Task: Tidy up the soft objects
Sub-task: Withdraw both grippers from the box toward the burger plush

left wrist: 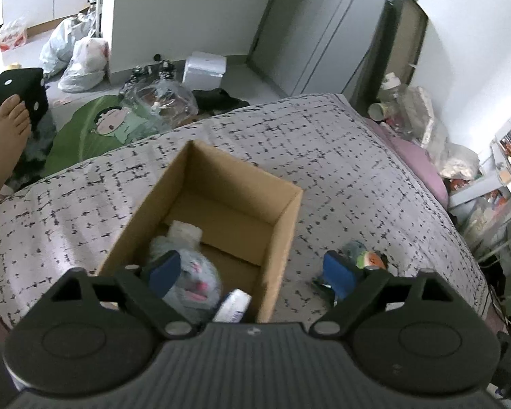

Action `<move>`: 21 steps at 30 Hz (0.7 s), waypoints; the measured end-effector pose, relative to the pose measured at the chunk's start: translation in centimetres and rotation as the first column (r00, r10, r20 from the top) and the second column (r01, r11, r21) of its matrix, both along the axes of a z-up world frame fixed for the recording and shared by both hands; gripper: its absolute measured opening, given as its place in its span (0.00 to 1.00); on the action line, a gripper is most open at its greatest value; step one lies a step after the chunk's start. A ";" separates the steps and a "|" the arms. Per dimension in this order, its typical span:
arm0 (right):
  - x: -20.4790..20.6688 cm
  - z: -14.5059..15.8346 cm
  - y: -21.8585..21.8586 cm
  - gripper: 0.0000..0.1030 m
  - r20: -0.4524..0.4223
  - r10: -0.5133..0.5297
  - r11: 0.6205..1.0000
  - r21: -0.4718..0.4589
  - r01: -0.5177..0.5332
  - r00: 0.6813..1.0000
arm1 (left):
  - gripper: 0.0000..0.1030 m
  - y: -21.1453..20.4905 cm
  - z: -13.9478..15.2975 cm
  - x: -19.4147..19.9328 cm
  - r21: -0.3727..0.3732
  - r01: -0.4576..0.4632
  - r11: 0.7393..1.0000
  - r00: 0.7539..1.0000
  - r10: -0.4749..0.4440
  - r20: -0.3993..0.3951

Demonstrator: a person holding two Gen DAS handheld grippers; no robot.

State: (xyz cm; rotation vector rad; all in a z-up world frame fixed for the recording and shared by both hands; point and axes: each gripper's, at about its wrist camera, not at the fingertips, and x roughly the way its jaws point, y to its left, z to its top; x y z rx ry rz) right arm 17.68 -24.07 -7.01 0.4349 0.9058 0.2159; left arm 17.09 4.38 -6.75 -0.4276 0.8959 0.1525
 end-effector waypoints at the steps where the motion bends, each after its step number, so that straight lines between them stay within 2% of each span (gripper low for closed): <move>1: 0.0 -0.1 -0.4 0.86 0.001 -0.005 1.000 0.004 0.005 1.000 | 0.89 -0.4 0.1 0.0 0.004 0.006 1.000 1.000 -0.006 0.002; 21: 2.4 -3.7 -7.3 0.86 -0.037 -0.067 0.990 0.119 0.071 0.997 | 0.91 -8.3 -1.2 1.6 0.067 0.095 0.993 0.995 -0.094 -0.021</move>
